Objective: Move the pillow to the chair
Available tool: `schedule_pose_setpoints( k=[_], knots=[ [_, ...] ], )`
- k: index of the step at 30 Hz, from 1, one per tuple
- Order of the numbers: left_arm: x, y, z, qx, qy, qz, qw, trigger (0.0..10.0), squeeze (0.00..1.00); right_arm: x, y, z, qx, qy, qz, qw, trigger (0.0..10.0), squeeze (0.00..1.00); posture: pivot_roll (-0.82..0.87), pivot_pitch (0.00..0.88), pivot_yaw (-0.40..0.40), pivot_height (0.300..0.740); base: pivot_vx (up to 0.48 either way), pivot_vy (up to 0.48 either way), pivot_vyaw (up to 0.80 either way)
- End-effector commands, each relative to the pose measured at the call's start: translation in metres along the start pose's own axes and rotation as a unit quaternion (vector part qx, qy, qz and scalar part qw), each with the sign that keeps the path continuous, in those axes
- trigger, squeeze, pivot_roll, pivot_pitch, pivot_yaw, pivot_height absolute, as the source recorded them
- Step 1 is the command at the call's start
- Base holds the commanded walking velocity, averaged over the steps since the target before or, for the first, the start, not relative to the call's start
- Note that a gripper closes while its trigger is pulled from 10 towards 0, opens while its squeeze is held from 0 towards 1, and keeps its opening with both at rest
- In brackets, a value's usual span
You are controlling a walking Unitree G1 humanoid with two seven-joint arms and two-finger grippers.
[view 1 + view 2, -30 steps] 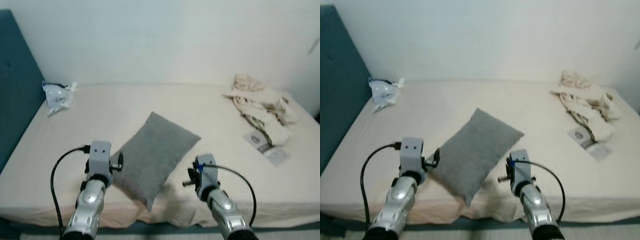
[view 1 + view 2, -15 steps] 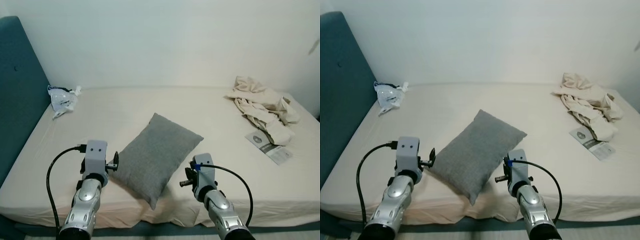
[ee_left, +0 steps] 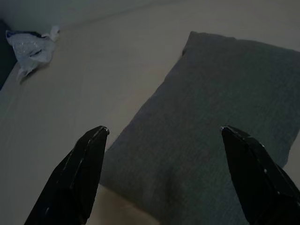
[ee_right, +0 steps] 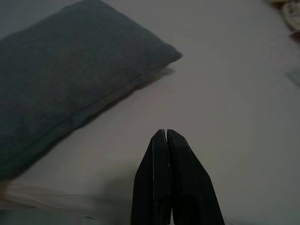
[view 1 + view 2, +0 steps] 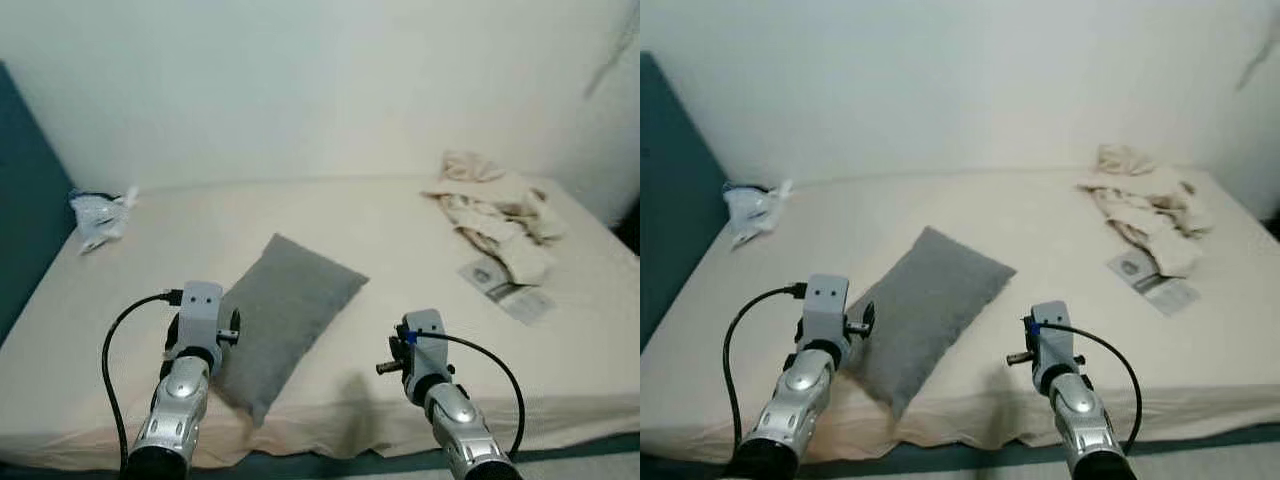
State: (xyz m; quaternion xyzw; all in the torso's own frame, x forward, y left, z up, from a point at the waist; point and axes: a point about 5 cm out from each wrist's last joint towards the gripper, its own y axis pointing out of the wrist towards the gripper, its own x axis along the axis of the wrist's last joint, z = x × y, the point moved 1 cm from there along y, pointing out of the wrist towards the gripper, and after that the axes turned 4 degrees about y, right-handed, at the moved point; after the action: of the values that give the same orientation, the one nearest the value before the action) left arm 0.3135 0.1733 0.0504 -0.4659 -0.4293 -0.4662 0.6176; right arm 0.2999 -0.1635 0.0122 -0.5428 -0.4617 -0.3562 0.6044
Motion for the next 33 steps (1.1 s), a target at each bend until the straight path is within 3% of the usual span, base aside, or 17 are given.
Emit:
schedule_pose_setpoints(
  k=[1,9,15,18,21,27,29,33],
  knots=[
    [-0.01,-0.002,0.007,0.017,0.004,0.024,1.0,10.0,0.0,0.001,0.003,0.005,0.006,-0.009,0.0,1.0,10.0,0.0,0.01,0.056,0.0,0.74,0.0,0.0,0.0],
    [-0.016,0.001,0.012,0.042,0.003,0.049,0.998,10.0,0.0,0.008,0.008,0.012,0.03,0.002,-0.006,1.0,10.0,0.0,0.02,0.063,-0.011,0.74,0.0,0.0,0.0],
    [-0.007,0.002,0.003,0.019,-0.006,0.019,1.0,10.0,0.0,0.011,0.01,0.019,0.032,-0.001,-0.016,0.999,10.0,0.0,0.01,0.057,0.007,0.74,0.0,0.0,0.0],
    [-0.017,0.002,-0.002,-0.001,0.007,0.05,0.999,10.0,0.0,0.011,0.01,0.021,0.03,0.006,-0.019,0.999,10.0,0.0,-0.01,0.054,0.018,0.74,0.0,0.0,0.0],
    [-0.025,0.003,0.002,0.004,0.014,0.086,0.996,10.0,0.0,0.014,0.01,0.023,0.033,0.008,-0.026,0.999,10.0,0.0,-0.03,0.057,0.019,0.74,0.0,0.0,0.0],
    [-0.019,0.007,0.002,0.011,0.019,0.09,0.996,10.0,0.0,0.009,0.01,0.014,0.023,0.016,-0.011,1.0,10.0,0.0,0.03,0.051,-0.009,0.74,0.0,0.0,0.0],
    [-0.015,0.008,0.008,0.014,0.015,0.074,0.997,10.0,0.0,0.013,0.013,0.02,0.032,0.027,-0.018,0.999,10.0,0.0,0.03,0.057,-0.013,0.74,0.0,0.0,0.0],
    [-0.022,0.006,0.012,0.028,0.016,0.087,0.996,10.0,0.0,0.017,0.015,0.027,0.051,-0.005,-0.024,0.998,10.0,0.0,0.04,0.07,-0.009,0.74,0.0,0.0,0.0]
  ],
)
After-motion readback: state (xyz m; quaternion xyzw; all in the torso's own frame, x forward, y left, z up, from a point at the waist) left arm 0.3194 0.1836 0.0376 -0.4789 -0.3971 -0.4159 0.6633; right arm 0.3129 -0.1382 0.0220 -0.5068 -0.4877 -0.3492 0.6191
